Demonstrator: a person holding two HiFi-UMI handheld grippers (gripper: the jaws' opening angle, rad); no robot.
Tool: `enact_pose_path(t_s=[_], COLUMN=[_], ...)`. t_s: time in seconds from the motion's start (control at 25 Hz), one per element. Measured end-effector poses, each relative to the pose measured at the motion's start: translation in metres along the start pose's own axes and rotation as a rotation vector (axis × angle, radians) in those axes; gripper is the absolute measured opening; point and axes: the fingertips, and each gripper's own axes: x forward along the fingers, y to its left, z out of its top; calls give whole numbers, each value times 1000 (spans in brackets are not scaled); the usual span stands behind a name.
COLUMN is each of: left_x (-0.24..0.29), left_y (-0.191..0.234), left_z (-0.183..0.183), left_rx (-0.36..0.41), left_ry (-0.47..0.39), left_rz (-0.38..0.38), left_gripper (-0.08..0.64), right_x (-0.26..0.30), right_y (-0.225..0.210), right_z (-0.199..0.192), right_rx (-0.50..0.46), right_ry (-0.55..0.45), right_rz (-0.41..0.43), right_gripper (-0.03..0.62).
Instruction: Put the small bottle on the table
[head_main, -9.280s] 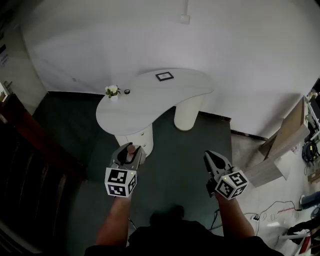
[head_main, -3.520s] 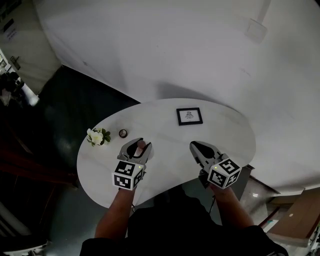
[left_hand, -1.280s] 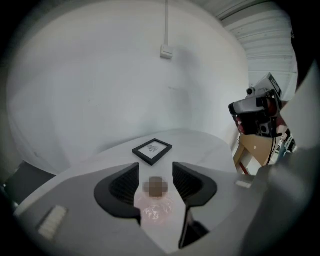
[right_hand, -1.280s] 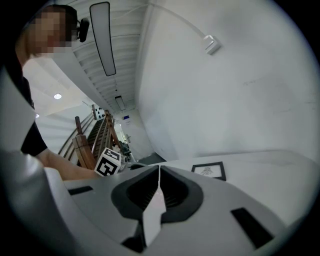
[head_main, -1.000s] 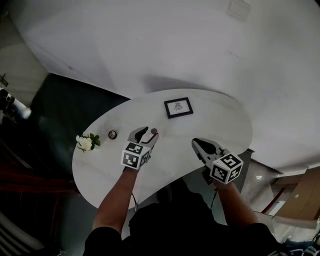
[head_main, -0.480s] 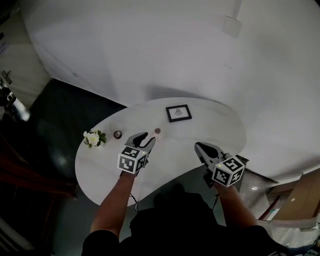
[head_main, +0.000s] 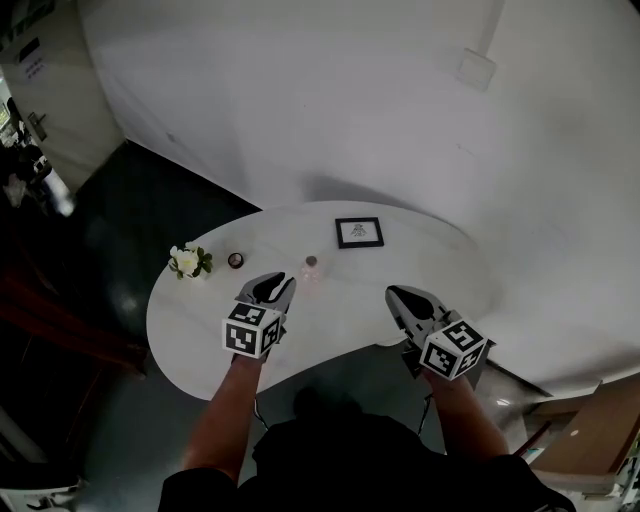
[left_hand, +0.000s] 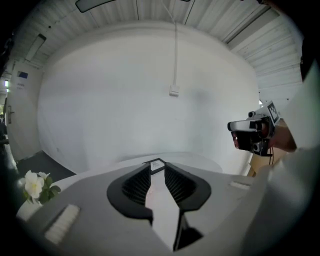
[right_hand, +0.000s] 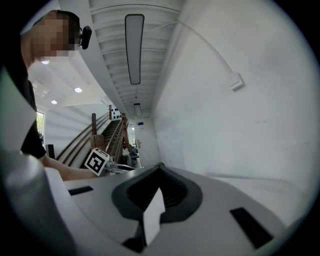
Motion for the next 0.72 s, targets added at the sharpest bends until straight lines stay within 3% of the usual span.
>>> enact_pose_path(t_s=[0.24, 0.48, 0.72], left_x=[-30, -56, -68], left_y=[-25, -49, -67], left_z=[15, 21, 13], left_rx=[55, -24, -55], left_ry=[-45, -111, -109], left_rz=[135, 177, 216], left_gripper=[49, 33, 29], right_x=[-33, -51, -68], right_y=[0, -13, -16], right_z=[12, 10, 13], right_rx=[-35, -10, -14], right_ry=[-30, -72, -94], right_rz=[60, 83, 119], right_gripper=[9, 9, 9])
